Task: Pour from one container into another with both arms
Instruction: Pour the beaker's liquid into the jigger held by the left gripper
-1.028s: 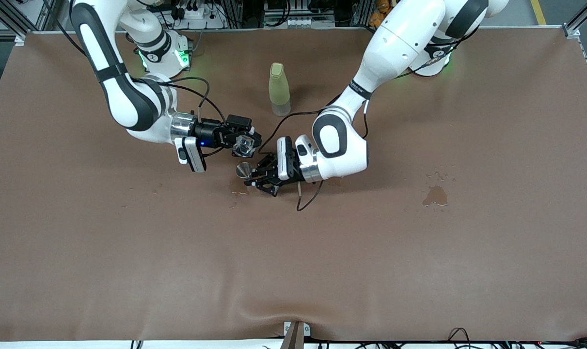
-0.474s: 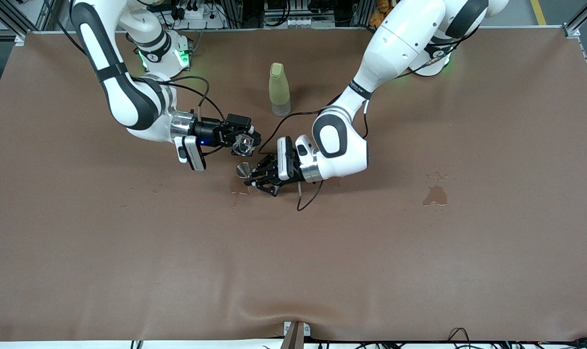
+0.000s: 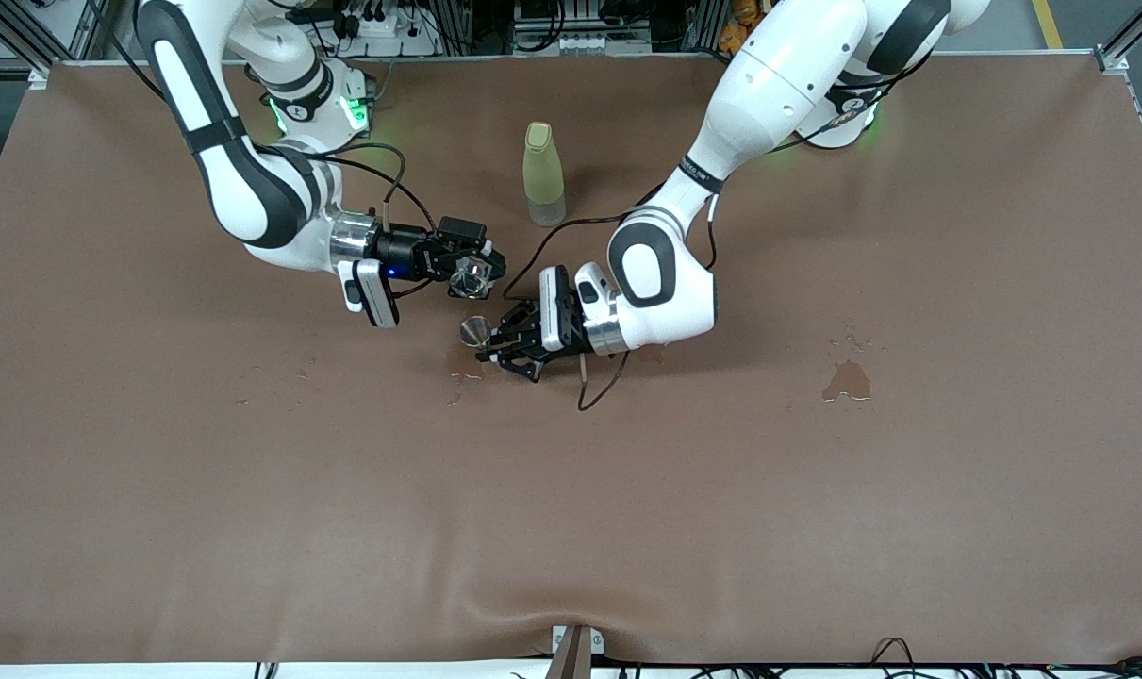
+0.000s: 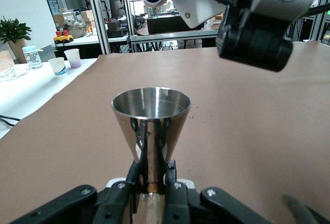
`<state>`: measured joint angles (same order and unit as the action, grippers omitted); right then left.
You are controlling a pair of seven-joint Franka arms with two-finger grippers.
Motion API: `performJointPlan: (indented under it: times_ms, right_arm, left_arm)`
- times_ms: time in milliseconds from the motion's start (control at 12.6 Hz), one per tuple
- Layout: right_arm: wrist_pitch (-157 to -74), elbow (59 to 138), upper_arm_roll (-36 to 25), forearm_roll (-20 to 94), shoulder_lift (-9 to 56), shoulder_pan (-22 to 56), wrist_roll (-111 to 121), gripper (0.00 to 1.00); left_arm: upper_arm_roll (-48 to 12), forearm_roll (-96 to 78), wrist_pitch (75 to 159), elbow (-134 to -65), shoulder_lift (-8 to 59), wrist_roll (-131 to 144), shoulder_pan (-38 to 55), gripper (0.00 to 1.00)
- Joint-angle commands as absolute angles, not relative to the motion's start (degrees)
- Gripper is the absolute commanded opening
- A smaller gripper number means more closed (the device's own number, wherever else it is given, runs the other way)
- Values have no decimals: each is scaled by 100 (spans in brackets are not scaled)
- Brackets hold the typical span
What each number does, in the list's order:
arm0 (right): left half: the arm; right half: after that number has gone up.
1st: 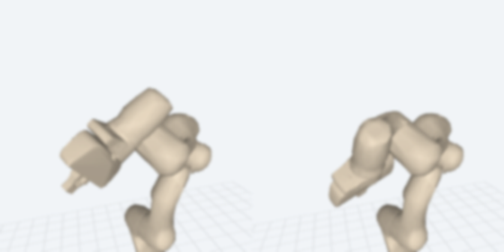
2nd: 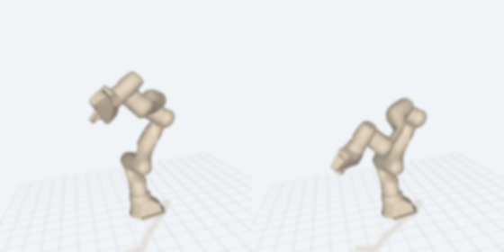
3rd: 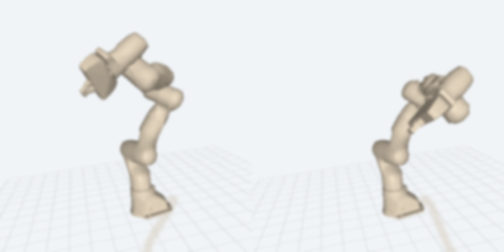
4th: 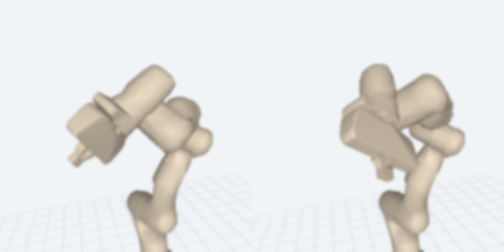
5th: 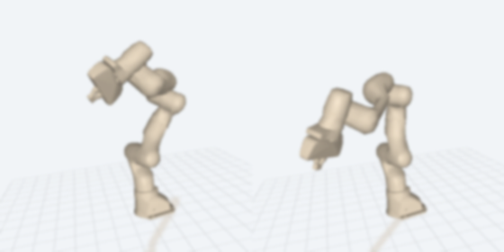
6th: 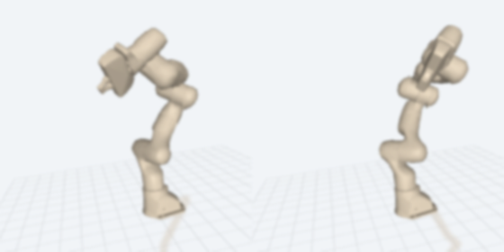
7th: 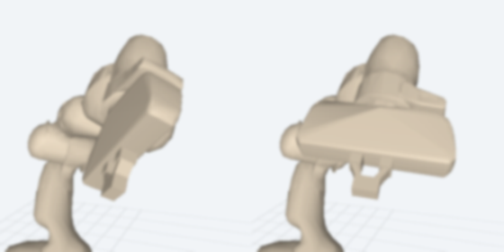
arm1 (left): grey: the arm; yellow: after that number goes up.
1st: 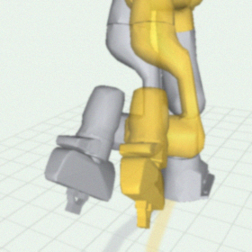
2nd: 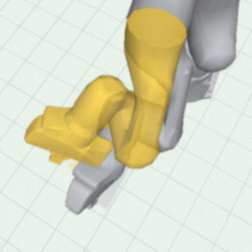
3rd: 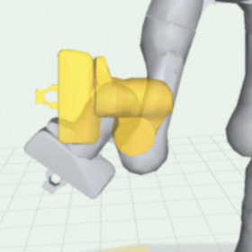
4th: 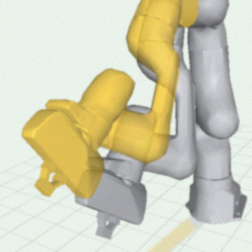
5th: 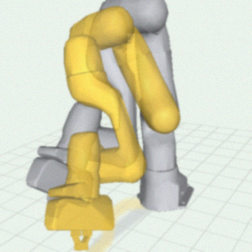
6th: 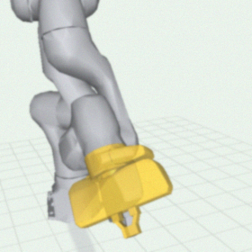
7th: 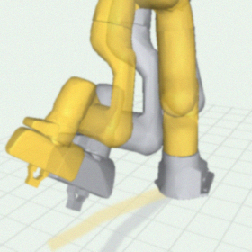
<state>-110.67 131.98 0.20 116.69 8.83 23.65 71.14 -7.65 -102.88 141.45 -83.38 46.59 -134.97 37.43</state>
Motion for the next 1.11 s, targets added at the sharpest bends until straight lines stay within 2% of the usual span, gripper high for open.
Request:
performJointPlan:
  times_ms: [0, 1028]
  right_arm:
    - [-11092, 13386, 53, 11698, 624, 2329, 6647, 0]
    - [-11074, 13316, 62, 11689, 615, 2329, 5477, 0]
  left_arm:
    - [-800, -10248, 14203, -8534, 4465, -13553, 3727, 0]
    - [-809, -10248, 14203, -8552, 4456, -13535, 3718, 0]
